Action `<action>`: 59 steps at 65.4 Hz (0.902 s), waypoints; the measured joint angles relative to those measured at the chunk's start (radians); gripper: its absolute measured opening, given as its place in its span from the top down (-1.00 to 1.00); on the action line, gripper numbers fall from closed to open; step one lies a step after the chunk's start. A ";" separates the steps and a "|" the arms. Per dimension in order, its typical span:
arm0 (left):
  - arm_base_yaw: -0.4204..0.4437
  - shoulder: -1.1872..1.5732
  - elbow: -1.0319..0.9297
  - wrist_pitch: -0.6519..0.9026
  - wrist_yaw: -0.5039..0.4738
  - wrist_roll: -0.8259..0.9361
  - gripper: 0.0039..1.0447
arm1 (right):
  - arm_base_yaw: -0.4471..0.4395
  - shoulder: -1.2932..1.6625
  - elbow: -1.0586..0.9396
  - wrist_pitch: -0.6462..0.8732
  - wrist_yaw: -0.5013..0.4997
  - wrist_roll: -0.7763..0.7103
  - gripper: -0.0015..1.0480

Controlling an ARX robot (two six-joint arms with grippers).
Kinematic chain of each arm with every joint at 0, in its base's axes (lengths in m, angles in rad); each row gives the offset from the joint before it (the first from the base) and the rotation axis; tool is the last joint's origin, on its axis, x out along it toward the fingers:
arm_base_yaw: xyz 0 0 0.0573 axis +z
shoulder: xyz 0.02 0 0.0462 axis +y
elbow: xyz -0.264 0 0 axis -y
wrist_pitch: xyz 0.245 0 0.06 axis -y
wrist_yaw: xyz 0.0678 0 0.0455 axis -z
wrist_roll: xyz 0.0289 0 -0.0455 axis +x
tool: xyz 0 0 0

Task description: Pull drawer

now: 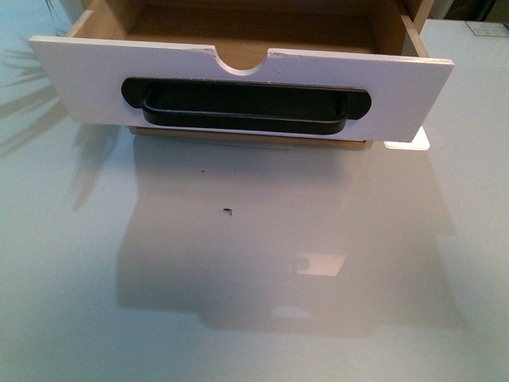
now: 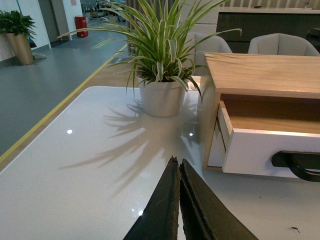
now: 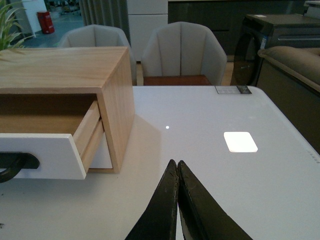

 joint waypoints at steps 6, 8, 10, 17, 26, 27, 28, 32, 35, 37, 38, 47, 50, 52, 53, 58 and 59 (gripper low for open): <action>0.000 -0.010 -0.011 0.003 0.000 0.000 0.95 | 0.000 -0.023 -0.011 -0.009 0.000 0.001 0.96; 0.000 -0.024 -0.023 0.007 0.000 0.000 0.95 | 0.000 -0.030 -0.014 -0.011 0.000 0.001 0.96; 0.000 -0.042 -0.042 0.007 0.000 0.000 0.95 | 0.000 -0.040 -0.021 -0.016 0.000 0.001 0.96; 0.000 -0.047 -0.043 0.007 0.000 0.000 0.95 | 0.000 -0.163 -0.035 -0.153 -0.002 0.002 0.96; 0.000 -0.048 -0.043 0.007 0.000 0.000 0.95 | 0.000 -0.228 -0.048 -0.164 -0.001 0.002 0.96; 0.000 -0.048 -0.043 0.007 0.000 0.000 0.95 | 0.000 -0.230 -0.048 -0.164 0.002 0.002 0.96; 0.000 -0.048 -0.043 0.007 0.000 0.000 0.95 | 0.000 -0.232 -0.048 -0.163 0.000 0.002 0.96; 0.000 -0.048 -0.043 0.007 0.000 0.000 0.95 | 0.000 -0.234 -0.048 -0.163 0.001 0.002 0.96; 0.000 -0.048 -0.043 0.007 0.000 0.000 0.95 | 0.000 -0.235 -0.048 -0.164 0.000 0.002 0.96; 0.000 -0.048 -0.043 0.007 0.000 0.000 0.95 | 0.000 -0.236 -0.048 -0.163 0.000 0.002 0.96; 0.000 -0.048 -0.043 0.007 0.000 0.000 0.95 | 0.000 -0.236 -0.048 -0.163 0.000 0.002 0.96; 0.000 -0.048 -0.043 0.007 0.000 0.000 0.95 | 0.000 -0.237 -0.048 -0.163 0.000 0.002 0.96; 0.000 -0.048 -0.043 0.007 0.000 -0.003 0.84 | 0.000 -0.237 -0.048 -0.163 0.000 0.002 0.90; 0.000 -0.048 -0.043 0.007 0.000 -0.002 0.70 | 0.000 -0.237 -0.048 -0.163 0.000 0.002 0.76; 0.000 -0.048 -0.043 0.007 0.000 -0.002 0.67 | 0.000 -0.237 -0.048 -0.163 0.000 0.002 0.73; 0.000 -0.048 -0.043 0.007 0.000 -0.002 0.39 | 0.000 -0.237 -0.048 -0.163 0.000 0.002 0.46; 0.000 -0.048 -0.043 0.007 0.000 -0.002 0.33 | 0.000 -0.237 -0.048 -0.163 0.000 0.002 0.39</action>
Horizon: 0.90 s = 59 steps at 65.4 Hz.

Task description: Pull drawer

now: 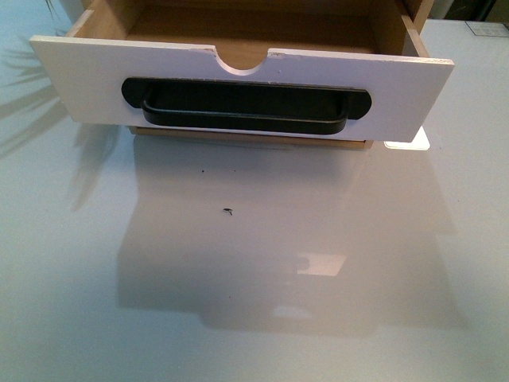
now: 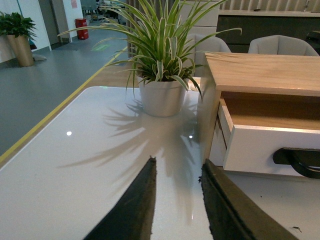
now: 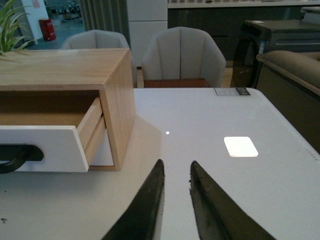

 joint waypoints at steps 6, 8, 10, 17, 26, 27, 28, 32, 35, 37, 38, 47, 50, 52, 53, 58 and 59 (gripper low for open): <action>0.000 0.000 0.000 0.000 0.000 0.000 0.02 | 0.000 0.000 0.000 0.000 0.000 0.000 0.09; 0.000 0.000 0.000 0.000 0.000 0.000 -0.08 | 0.000 0.000 0.000 0.000 0.000 0.000 -0.01; 0.000 0.000 0.000 0.000 0.000 0.000 -0.22 | 0.000 0.000 0.000 0.000 0.000 0.000 -0.11; 0.000 0.000 0.000 0.000 0.000 0.000 -0.62 | 0.000 0.000 0.000 0.000 0.000 0.000 -0.54; 0.000 0.000 0.000 0.000 0.000 0.000 -0.85 | 0.000 0.000 0.000 0.000 0.000 0.001 -0.83; 0.000 0.000 0.000 0.000 0.000 0.000 -0.86 | 0.000 0.000 0.000 0.000 0.000 0.001 -0.82; 0.000 0.000 0.000 0.000 0.000 0.000 -0.86 | 0.000 0.000 0.000 0.000 0.000 0.001 -0.82; 0.000 0.000 0.000 0.000 0.000 0.000 -0.87 | 0.000 0.000 0.000 0.000 0.000 0.001 -0.83; 0.000 0.000 0.000 0.000 0.000 0.000 -0.87 | 0.000 0.000 0.000 0.000 0.000 0.001 -0.83; 0.000 0.000 0.000 0.000 0.000 0.000 -0.87 | 0.000 0.000 0.000 0.000 0.000 0.001 -0.83; 0.000 0.000 0.000 0.000 0.000 0.000 -0.87 | 0.000 0.000 0.000 0.000 0.000 0.001 -0.83; 0.000 0.000 0.000 0.000 0.000 0.000 -0.87 | 0.000 0.000 0.000 0.000 0.000 0.001 -0.83; 0.000 0.000 0.000 0.000 0.000 0.000 -0.87 | 0.000 0.000 0.000 0.000 0.000 0.001 -0.83; 0.000 0.000 0.000 0.000 0.000 0.000 -0.87 | 0.000 0.000 0.000 0.000 0.000 0.001 -0.83; 0.000 0.000 0.000 0.000 0.000 0.000 -0.87 | 0.000 0.000 0.000 0.000 0.000 0.001 -0.83; 0.000 0.000 0.000 0.000 0.000 0.000 -0.87 | 0.000 0.000 0.000 0.000 0.000 0.001 -0.83; 0.000 0.000 0.000 0.000 0.000 0.000 -0.87 | 0.000 0.000 0.000 0.000 0.000 0.001 -0.83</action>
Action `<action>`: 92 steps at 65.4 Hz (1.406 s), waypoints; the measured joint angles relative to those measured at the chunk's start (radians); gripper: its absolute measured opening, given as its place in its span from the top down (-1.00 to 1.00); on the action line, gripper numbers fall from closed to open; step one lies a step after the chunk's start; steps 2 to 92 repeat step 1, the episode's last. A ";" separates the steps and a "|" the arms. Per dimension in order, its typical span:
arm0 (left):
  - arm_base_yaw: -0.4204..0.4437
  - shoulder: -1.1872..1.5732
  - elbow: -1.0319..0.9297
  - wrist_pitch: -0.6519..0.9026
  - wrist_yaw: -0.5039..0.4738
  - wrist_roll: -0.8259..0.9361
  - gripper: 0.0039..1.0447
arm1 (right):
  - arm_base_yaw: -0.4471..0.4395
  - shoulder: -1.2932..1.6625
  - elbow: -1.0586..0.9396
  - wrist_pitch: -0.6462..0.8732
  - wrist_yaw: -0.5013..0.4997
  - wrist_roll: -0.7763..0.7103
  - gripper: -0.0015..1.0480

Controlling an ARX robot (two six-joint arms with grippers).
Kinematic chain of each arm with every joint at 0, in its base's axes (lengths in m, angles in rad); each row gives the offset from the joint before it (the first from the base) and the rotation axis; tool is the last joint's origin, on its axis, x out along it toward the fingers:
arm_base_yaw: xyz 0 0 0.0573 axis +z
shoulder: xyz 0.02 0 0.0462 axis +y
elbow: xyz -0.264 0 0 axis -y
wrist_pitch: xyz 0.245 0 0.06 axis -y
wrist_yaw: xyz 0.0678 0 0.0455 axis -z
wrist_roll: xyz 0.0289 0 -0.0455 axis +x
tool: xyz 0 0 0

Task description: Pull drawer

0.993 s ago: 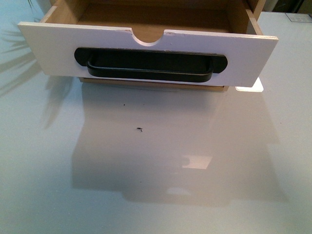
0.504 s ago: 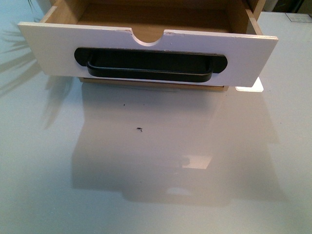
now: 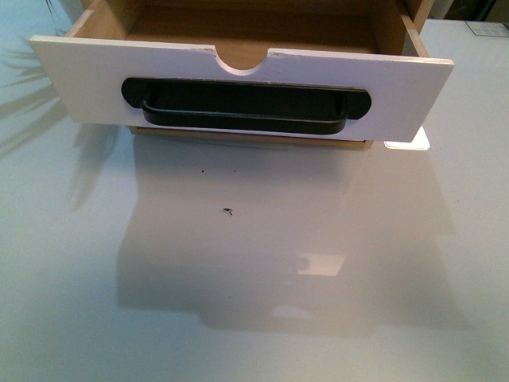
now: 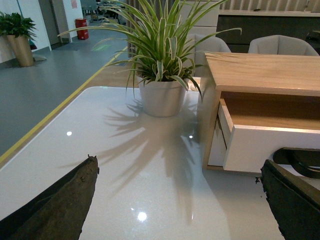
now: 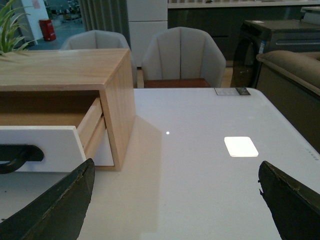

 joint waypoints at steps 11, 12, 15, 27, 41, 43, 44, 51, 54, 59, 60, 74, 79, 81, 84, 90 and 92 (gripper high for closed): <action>0.000 0.000 0.000 0.000 0.000 0.000 -0.87 | 0.000 0.000 0.000 0.000 0.000 0.000 -0.83; 0.000 0.000 0.000 0.000 0.000 0.000 -0.87 | 0.000 0.000 0.000 0.000 0.000 0.000 -0.83; 0.000 0.000 0.000 0.000 0.000 0.000 -0.87 | 0.000 0.000 0.000 0.000 0.000 0.000 -0.83; 0.000 0.000 0.000 0.000 0.000 0.000 -0.87 | 0.000 0.000 0.000 0.000 0.000 0.000 -0.83; 0.000 0.000 0.000 0.000 0.000 0.000 -0.87 | 0.000 0.000 0.000 0.000 0.000 0.000 -0.83; 0.000 0.000 0.000 0.000 0.000 0.000 -0.87 | 0.000 0.000 0.000 0.000 0.000 0.000 -0.83; 0.000 0.000 0.000 0.000 0.000 0.000 -0.87 | 0.000 0.000 0.000 0.000 0.000 0.000 -0.83; 0.000 0.000 0.000 0.000 0.000 0.000 -0.87 | 0.000 0.000 0.000 0.000 0.000 0.000 -0.83; 0.000 0.000 0.000 0.000 0.000 0.000 -0.87 | 0.000 0.000 0.000 0.000 0.000 0.000 -0.83; 0.000 0.000 0.000 0.000 0.000 0.000 -0.87 | 0.000 0.000 0.000 0.000 0.000 0.000 -0.83; 0.000 0.000 0.000 0.000 0.000 0.000 -0.87 | 0.000 0.000 0.000 0.000 0.000 0.000 -0.83; 0.000 0.000 0.000 0.000 0.000 0.000 -0.87 | 0.000 0.000 0.000 0.000 0.000 0.000 -0.83; 0.000 0.000 0.000 0.000 0.000 0.000 -0.87 | 0.000 0.000 0.000 0.000 0.000 0.000 -0.83; 0.000 0.000 0.000 0.000 0.000 0.000 -0.87 | 0.000 0.000 0.000 0.000 0.000 0.000 -0.83; 0.000 0.000 0.000 0.000 0.000 0.000 -0.87 | 0.000 0.000 0.000 0.000 0.000 0.000 -0.83; 0.000 0.000 0.000 0.000 0.000 0.000 -0.87 | 0.000 0.000 0.000 0.000 0.000 0.000 -0.83; 0.000 0.000 0.000 0.000 0.000 0.000 -0.87 | 0.000 0.000 0.000 0.000 0.000 0.000 -0.83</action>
